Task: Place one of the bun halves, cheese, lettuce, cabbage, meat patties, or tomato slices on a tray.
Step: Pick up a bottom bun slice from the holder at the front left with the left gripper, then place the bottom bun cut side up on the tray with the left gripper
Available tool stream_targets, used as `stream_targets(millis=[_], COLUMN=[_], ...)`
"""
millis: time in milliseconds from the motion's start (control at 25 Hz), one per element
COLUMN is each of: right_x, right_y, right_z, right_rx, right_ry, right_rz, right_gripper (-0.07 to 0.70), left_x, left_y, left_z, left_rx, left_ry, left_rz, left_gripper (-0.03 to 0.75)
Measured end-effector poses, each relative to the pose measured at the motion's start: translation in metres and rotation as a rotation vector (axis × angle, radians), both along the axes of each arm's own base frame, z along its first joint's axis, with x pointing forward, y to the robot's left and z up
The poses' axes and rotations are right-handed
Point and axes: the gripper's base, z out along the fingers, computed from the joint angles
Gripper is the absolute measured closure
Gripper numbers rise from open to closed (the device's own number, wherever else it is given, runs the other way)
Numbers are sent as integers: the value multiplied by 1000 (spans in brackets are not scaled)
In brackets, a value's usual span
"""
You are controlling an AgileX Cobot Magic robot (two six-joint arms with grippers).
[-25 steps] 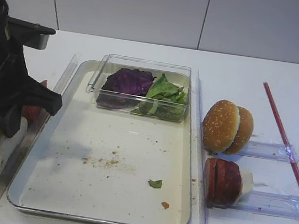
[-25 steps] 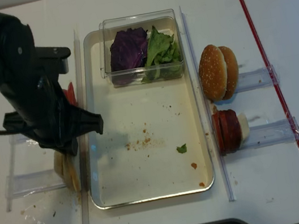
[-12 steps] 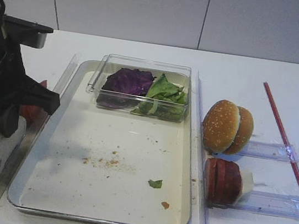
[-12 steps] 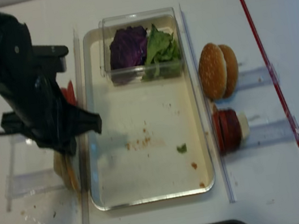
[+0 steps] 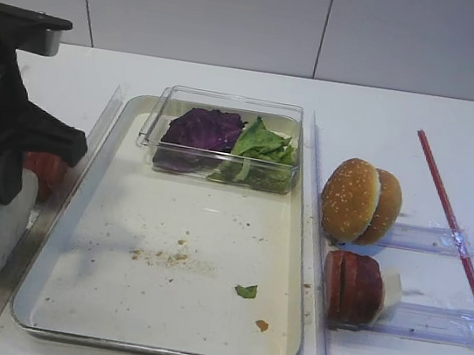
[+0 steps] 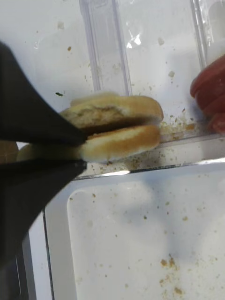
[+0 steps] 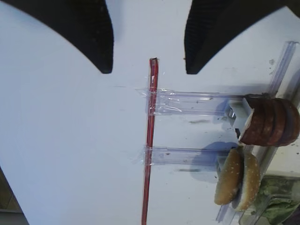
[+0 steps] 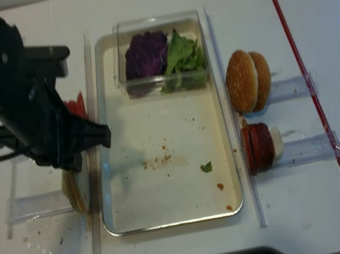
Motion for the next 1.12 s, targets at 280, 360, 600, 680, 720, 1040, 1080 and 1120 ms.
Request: stream_targets(millis=[280, 360, 600, 680, 720, 1040, 1080, 1120], right_x=[0, 0, 0, 0, 0, 0, 0, 0], right_y=[0, 0, 0, 0, 0, 0, 0, 0], right_z=[0, 0, 0, 0, 0, 0, 0, 0], right_rx=[0, 0, 0, 0, 0, 0, 0, 0], right_ry=[0, 0, 0, 0, 0, 0, 0, 0], right_rz=[0, 0, 0, 0, 0, 0, 0, 0], right_gripper=[249, 249, 249, 249, 249, 249, 249, 249], left_x=[-7, -9, -16, -17, -18, -22, -20, -17], left_y=[1, 1, -2, -4, -6, -25, -28, -31], left_z=[10, 13, 20, 21, 21, 22, 19, 15], left_rx=[-34, -53, -122, -146, -160, -353, -372, -390], left_ry=[-30, -34, -35, -25, -18, 48, 56, 72], left_rz=[6, 9, 16, 9, 5, -67, -79, -93], left_gripper=[662, 662, 662, 662, 662, 662, 662, 662])
